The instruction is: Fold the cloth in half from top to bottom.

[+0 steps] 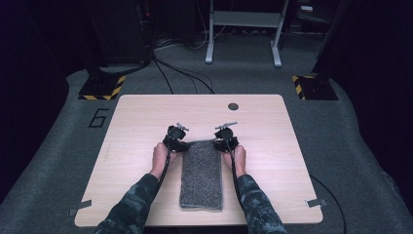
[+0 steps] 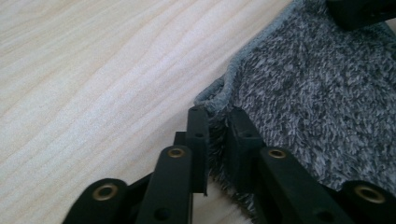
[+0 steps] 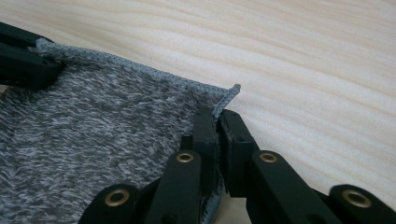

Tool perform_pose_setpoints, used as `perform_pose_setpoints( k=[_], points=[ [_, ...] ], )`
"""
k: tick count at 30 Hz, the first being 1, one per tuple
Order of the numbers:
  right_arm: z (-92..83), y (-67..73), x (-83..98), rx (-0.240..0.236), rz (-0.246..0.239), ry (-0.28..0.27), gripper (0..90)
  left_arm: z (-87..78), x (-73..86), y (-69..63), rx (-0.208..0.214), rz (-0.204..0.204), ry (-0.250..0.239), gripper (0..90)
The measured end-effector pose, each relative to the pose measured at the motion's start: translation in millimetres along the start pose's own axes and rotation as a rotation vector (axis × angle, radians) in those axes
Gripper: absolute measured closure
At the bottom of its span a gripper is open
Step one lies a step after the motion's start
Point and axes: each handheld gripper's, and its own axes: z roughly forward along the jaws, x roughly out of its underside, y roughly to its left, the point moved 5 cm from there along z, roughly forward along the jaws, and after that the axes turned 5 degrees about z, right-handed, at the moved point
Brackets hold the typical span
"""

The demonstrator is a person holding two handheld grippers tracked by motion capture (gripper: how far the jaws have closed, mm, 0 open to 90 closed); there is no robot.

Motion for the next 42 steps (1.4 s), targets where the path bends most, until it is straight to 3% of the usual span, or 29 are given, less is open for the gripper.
perform_pose_setpoints(
  k=[10,33,41,42],
  points=[
    [-8.2,-1.7,-10.8,0.000,-0.002,-0.038,86.4,-9.0,-10.7,5.2,0.001,-0.024,-0.060,85.9],
    [-43.9,-5.6,-50.7,0.017,-0.050,-0.145,86.3,-44.2,-47.8,12.2,-0.052,0.006,-0.164,86.0],
    [-57.3,-1.7,-64.4,0.010,-0.074,-0.185,86.2,-59.8,-56.8,16.7,-0.068,0.017,-0.198,86.0],
    [-58.4,-2.4,-65.6,0.010,-0.093,-0.189,86.2,-61.5,-58.2,17.4,-0.069,0.011,-0.206,86.0]
  ],
)
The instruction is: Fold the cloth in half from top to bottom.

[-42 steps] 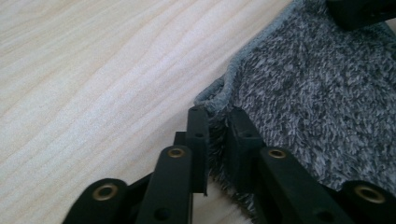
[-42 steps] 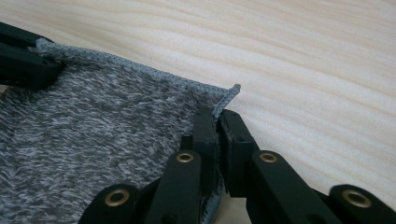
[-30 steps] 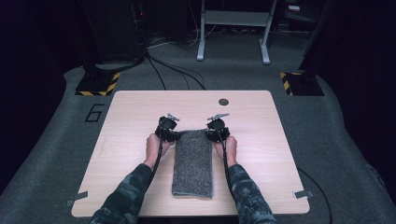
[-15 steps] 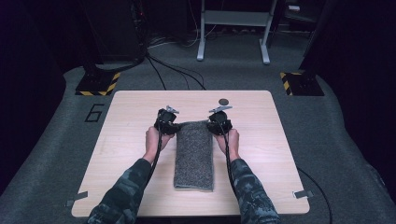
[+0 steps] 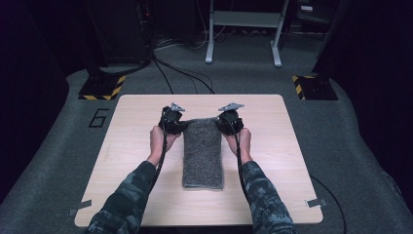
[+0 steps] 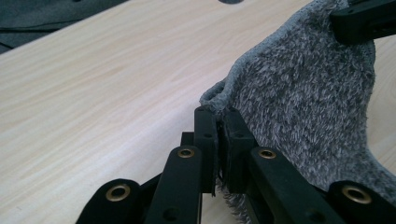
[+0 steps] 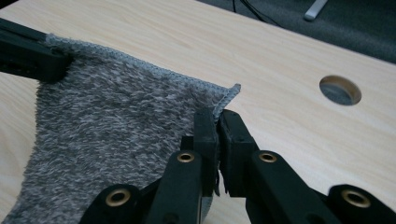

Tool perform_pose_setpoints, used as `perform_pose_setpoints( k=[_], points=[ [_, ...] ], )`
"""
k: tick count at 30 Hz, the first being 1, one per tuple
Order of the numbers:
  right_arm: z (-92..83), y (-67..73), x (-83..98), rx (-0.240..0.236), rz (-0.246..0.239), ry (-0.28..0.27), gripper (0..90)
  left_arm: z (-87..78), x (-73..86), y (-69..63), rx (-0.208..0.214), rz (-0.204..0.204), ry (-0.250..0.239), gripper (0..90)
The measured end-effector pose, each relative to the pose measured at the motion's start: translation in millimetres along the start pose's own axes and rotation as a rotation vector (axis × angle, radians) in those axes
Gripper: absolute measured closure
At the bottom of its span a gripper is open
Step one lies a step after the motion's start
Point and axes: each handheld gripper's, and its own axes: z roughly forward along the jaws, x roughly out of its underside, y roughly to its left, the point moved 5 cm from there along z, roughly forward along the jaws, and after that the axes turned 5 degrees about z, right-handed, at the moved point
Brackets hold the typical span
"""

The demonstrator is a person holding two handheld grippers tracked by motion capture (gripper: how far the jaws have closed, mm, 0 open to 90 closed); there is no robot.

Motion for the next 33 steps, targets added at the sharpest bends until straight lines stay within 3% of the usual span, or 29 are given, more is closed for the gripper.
perform_pose_setpoints(
  k=[6,9,12,20,33],
  points=[
    [-4.2,3.7,-10.0,-0.003,-0.003,-0.026,86.2,-9.2,-6.1,3.7,-0.009,-0.004,-0.024,86.0],
    [-6.3,4.3,-7.9,-0.011,-0.022,-0.034,86.1,-12.8,-4.1,1.4,-0.003,0.017,-0.019,86.0],
    [-10.0,6.3,-3.5,-0.017,-0.015,-0.035,86.0,-14.7,-1.1,-1.6,0.002,0.027,-0.016,86.0],
    [-20.2,14.1,11.7,-0.023,-0.055,-0.049,85.9,-19.8,8.6,-11.2,0.018,0.034,-0.042,86.0],
    [-28.1,23.6,35.9,-0.046,-0.094,-0.046,85.6,-25.1,34.3,-25.3,0.056,0.050,-0.031,85.8]
  ],
)
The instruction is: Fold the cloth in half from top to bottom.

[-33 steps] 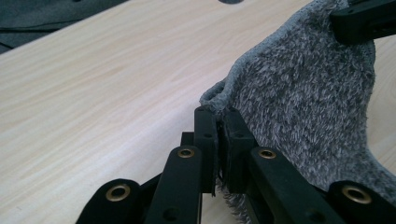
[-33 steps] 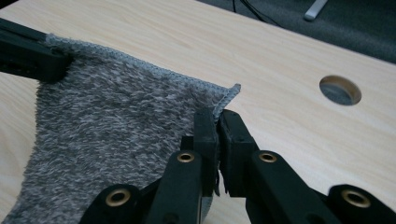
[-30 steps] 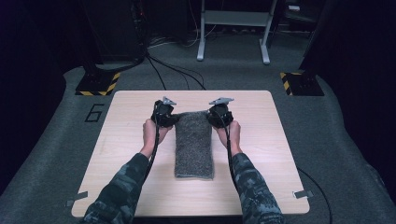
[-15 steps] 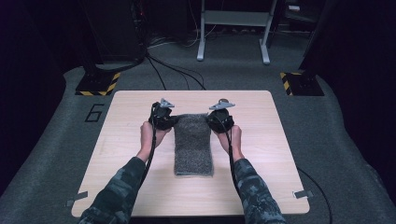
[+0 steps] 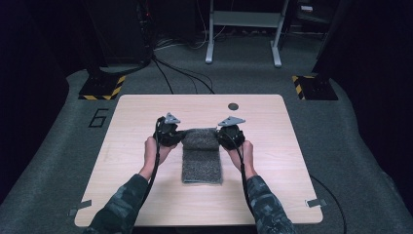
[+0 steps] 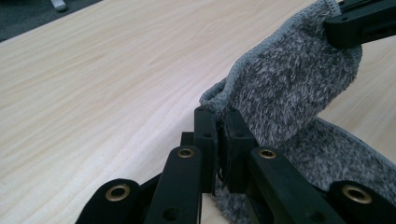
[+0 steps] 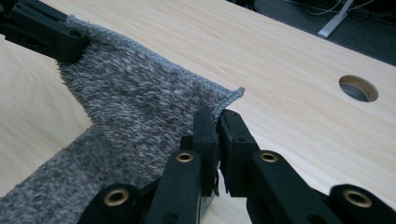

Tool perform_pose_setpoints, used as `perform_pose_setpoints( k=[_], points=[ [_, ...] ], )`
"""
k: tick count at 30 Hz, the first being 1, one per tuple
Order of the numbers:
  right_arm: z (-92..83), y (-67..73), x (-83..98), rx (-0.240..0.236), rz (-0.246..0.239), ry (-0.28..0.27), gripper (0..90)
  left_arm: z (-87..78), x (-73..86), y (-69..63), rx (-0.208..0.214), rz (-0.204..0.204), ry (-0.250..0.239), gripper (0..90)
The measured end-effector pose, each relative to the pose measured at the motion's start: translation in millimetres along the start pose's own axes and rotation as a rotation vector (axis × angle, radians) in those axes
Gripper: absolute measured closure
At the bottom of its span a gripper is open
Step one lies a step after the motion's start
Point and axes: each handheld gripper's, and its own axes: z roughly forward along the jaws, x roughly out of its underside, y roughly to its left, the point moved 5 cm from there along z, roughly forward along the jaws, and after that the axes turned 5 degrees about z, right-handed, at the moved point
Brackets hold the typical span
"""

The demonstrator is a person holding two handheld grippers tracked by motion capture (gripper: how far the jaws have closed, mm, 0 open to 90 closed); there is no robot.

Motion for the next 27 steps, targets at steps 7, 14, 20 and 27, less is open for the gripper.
perform_pose_setpoints(
  k=[7,14,20,27],
  points=[
    [-8.8,6.0,11.2,-0.016,0.001,-0.006,85.4,-2.8,9.5,-8.1,0.019,-0.013,-0.002,85.7],
    [-15.9,13.8,23.0,-0.031,-0.005,0.002,85.3,-6.7,19.8,-16.9,0.037,-0.019,0.001,85.6],
    [-20.8,17.6,31.6,-0.042,-0.010,0.007,85.2,-6.5,27.8,-25.7,0.050,-0.008,0.014,85.2],
    [-30.1,17.9,38.3,-0.046,-0.006,0.003,85.0,-5.6,32.9,-35.8,0.073,-0.004,0.013,84.8]
  ],
)
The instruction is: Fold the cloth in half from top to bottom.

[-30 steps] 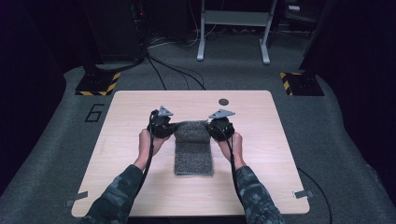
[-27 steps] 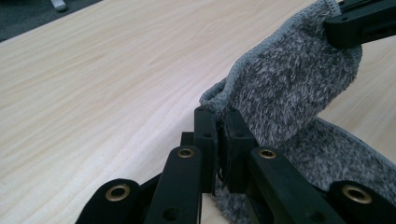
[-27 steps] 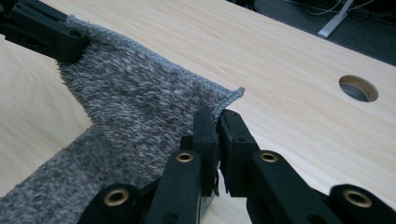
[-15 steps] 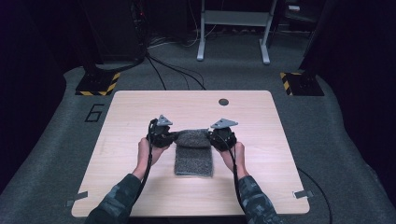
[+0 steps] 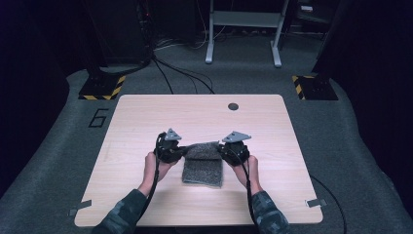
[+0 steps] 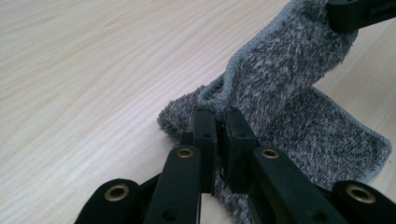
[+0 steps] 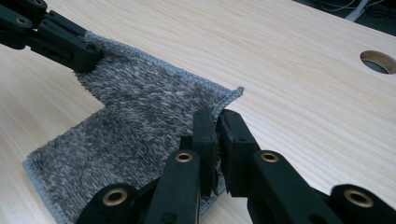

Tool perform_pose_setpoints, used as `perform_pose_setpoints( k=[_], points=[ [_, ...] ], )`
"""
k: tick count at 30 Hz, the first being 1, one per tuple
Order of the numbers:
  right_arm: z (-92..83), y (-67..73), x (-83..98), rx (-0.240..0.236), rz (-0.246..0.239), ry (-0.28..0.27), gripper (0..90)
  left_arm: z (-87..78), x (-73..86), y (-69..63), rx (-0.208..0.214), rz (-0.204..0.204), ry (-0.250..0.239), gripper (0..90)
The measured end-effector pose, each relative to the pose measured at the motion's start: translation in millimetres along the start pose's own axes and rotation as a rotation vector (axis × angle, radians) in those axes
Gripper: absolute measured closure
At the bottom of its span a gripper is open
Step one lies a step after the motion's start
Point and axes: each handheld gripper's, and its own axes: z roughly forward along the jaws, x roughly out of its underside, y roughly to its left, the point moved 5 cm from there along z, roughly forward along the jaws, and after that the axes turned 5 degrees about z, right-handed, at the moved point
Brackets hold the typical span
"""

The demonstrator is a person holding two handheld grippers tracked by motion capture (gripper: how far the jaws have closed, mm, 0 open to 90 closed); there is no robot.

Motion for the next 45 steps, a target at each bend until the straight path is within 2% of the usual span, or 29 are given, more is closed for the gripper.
perform_pose_setpoints(
  k=[13,15,17,19,21,23,24,26,29,31,34,36,39,41,42,43,45],
  points=[
    [-8.9,8.6,18.9,-0.026,-0.006,0.023,83.8,2.3,10.3,-6.9,0.022,-0.004,0.012,83.7],
    [-10.2,9.6,20.8,-0.029,-0.007,0.024,83.5,1.7,12.4,-8.6,0.029,-0.005,0.019,83.2],
    [-12.3,10.6,23.2,-0.031,-0.008,0.033,83.0,1.2,15.3,-11.0,0.057,-0.016,0.018,81.3],
    [-15.7,11.6,26.0,-0.041,-0.017,0.037,81.2,-0.2,19.1,-13.8,0.082,-0.023,0.025,77.0],
    [-20.9,13.4,30.2,-0.062,-0.017,0.035,75.6,-3.0,24.9,-18.2,0.110,-0.037,0.039,68.8],
    [-28.4,14.3,35.2,-0.086,-0.009,0.040,70.0,-7.7,29.7,-20.9,0.122,-0.037,0.057,57.3],
    [-33.6,14.2,38.0,-0.097,-0.006,0.038,65.8,-10.9,31.3,-22.8,0.122,-0.057,0.062,51.0],
    [-41.2,13.0,41.1,-0.114,0.008,0.033,61.9,-17.9,32.3,-23.6,0.122,-0.063,0.056,42.4],
    [-49.1,8.1,42.8,-0.116,0.032,0.018,53.8,-29.0,29.9,-22.9,0.107,-0.071,0.029,36.0],
    [-49.7,3.9,43.1,-0.098,0.066,0.012,46.7,-31.6,27.3,-16.0,0.070,-0.062,0.019,33.8],
    [-42.8,0.1,42.6,-0.061,0.104,0.016,33.0,-25.7,24.8,-6.4,0.030,-0.084,0.016,31.1],
    [-33.5,0.7,41.9,-0.034,0.124,0.025,28.2,-16.2,23.8,-2.3,0.000,-0.086,0.030,29.6],
    [-17.8,3.7,42.9,0.000,0.131,0.059,21.9,-1.2,24.5,-2.8,-0.029,-0.063,0.072,28.0],
    [-6.2,7.3,45.9,0.029,0.113,0.092,18.0,6.5,27.7,-5.1,-0.041,-0.054,0.097,26.7],
    [-0.5,8.8,48.0,0.045,0.097,0.103,17.4,9.4,30.1,-6.7,-0.050,-0.040,0.106,26.5],
    [4.5,11.2,50.3,0.059,0.102,0.117,17.0,11.4,33.8,-9.7,-0.042,-0.034,0.123,26.2],
    [11.5,13.1,56.7,0.072,0.084,0.148,16.5,13.6,39.5,-13.8,-0.061,-0.019,0.137,26.1]
  ],
)
